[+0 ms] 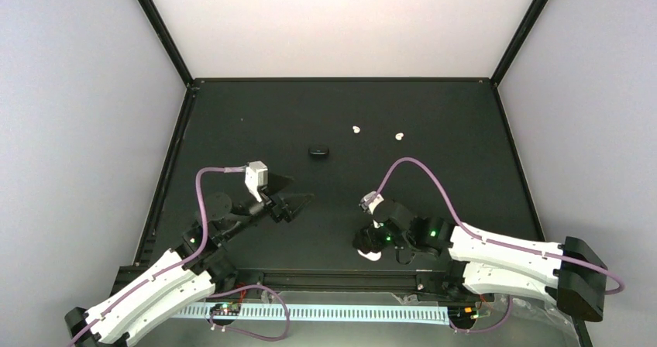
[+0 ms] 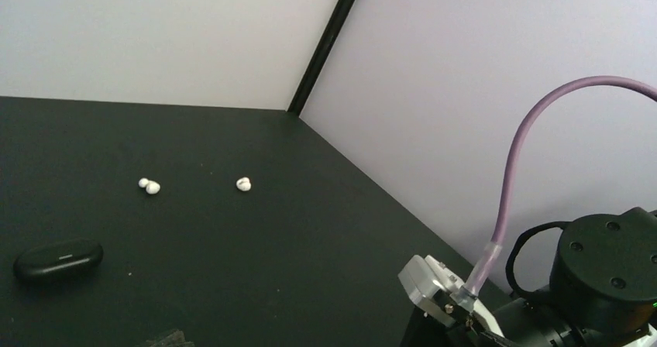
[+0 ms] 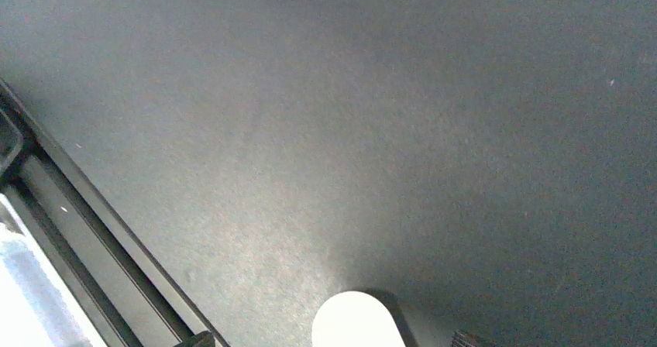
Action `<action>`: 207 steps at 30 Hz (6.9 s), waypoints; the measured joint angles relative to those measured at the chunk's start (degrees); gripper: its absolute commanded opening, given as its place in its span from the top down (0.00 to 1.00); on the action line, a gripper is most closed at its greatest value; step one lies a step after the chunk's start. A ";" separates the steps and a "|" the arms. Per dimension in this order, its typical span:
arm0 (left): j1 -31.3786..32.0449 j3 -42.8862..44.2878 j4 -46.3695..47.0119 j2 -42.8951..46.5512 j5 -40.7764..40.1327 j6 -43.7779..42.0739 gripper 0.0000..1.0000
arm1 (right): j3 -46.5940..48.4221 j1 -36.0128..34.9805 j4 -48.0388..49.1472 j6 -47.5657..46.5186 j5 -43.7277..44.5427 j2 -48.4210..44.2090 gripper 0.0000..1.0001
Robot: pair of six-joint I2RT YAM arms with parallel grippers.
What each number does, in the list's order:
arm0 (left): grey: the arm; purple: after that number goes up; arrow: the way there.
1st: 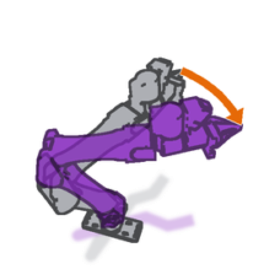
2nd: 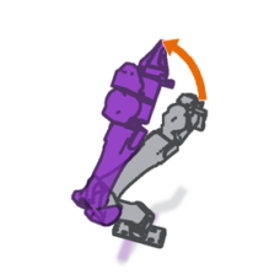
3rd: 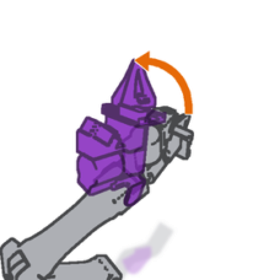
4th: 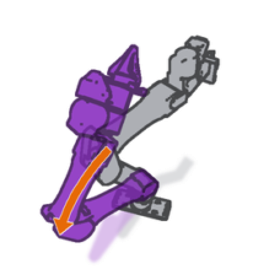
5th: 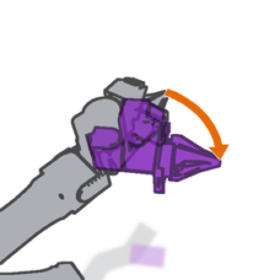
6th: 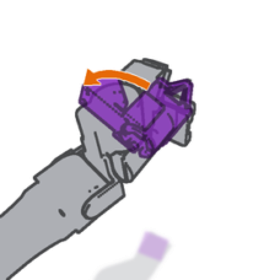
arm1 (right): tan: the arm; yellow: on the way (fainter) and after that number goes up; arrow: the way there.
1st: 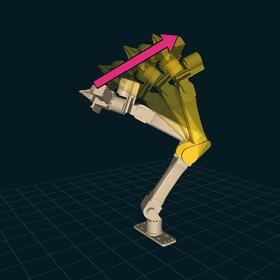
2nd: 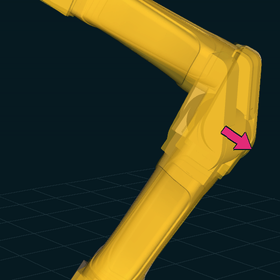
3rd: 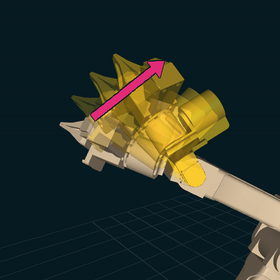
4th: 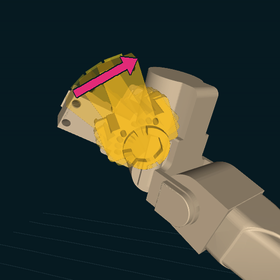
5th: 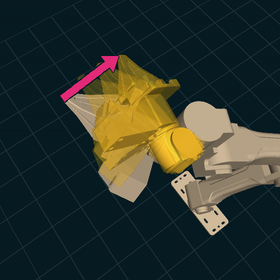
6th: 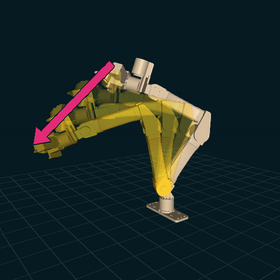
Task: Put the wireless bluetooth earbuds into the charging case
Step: Pick up the charging case at the center of the board.
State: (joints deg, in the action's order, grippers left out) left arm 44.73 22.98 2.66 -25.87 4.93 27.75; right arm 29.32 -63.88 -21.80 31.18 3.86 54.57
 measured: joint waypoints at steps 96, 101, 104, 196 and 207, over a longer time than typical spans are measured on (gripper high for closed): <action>12.44 29.09 -10.14 -20.17 48.02 -52.13 0.15 | 17.90 14.08 21.49 2.36 -68.32 -0.96 0.79; 12.46 22.73 -4.22 -10.64 38.10 -46.99 0.12 | 19.45 14.10 15.76 -4.83 -56.72 -6.05 0.80; 12.48 17.44 3.30 -4.04 31.54 -39.10 0.11 | 19.45 14.08 16.22 -9.14 -49.59 -10.23 0.79; 12.17 40.76 81.26 -54.36 25.90 71.91 0.85 | 34.69 13.42 69.24 -30.01 -49.05 3.78 0.78; 12.37 40.76 81.13 -54.07 24.35 70.62 0.98 | 34.95 13.42 68.61 -31.28 -48.63 3.67 0.66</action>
State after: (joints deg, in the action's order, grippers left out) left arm 57.10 63.75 83.79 -79.94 29.28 98.37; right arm 64.27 -50.46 46.81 -0.10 -44.77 58.24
